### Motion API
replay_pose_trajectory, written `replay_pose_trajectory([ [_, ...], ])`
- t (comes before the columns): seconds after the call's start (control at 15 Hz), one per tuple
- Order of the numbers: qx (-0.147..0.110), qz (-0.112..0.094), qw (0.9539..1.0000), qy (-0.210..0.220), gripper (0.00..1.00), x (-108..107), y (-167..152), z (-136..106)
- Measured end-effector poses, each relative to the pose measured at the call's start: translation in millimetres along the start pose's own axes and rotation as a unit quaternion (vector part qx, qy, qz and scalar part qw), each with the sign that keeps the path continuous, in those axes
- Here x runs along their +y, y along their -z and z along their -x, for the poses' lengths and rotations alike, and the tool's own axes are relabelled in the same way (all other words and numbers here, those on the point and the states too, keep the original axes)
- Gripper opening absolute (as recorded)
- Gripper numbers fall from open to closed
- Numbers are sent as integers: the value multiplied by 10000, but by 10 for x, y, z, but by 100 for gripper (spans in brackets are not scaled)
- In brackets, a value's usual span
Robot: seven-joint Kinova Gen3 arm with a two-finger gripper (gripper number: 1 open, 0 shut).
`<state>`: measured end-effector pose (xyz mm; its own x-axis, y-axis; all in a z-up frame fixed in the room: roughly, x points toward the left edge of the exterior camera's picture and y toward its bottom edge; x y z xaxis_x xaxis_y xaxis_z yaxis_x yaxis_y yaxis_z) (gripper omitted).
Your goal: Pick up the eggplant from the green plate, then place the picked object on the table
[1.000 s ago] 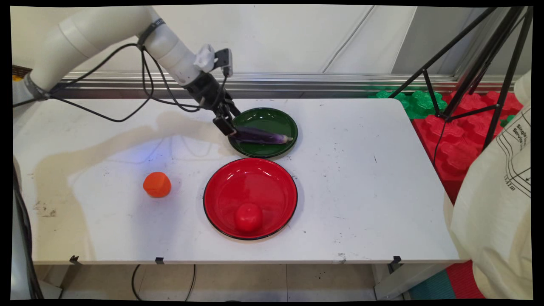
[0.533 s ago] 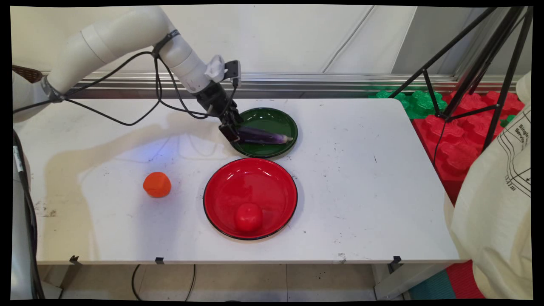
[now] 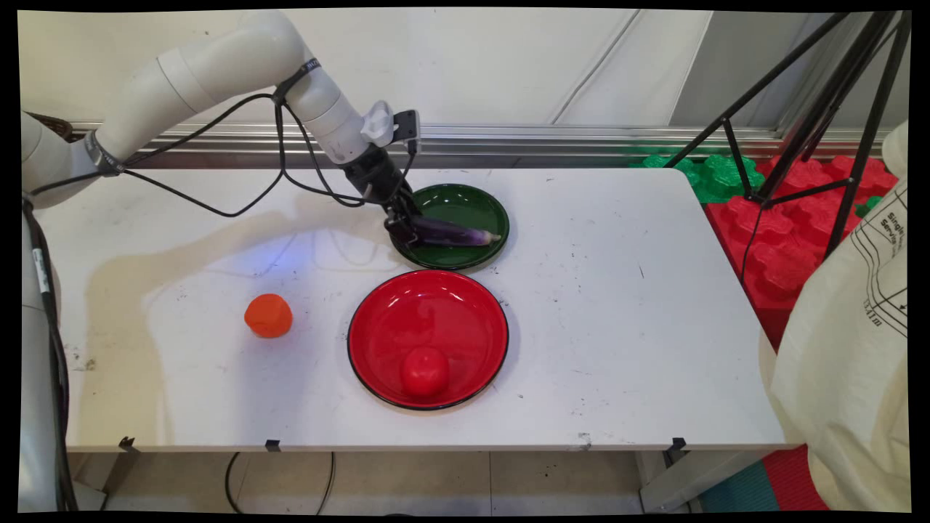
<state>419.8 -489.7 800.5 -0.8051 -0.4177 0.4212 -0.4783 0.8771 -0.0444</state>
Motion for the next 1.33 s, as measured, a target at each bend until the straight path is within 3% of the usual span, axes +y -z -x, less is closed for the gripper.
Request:
replay_pose_trajectory([
  [0.87, 50, -4, 10000, 51, 0, 6, 74, -32],
  [1.33, 290, -115, 9995, 36, 0, 100, 498, 7],
])
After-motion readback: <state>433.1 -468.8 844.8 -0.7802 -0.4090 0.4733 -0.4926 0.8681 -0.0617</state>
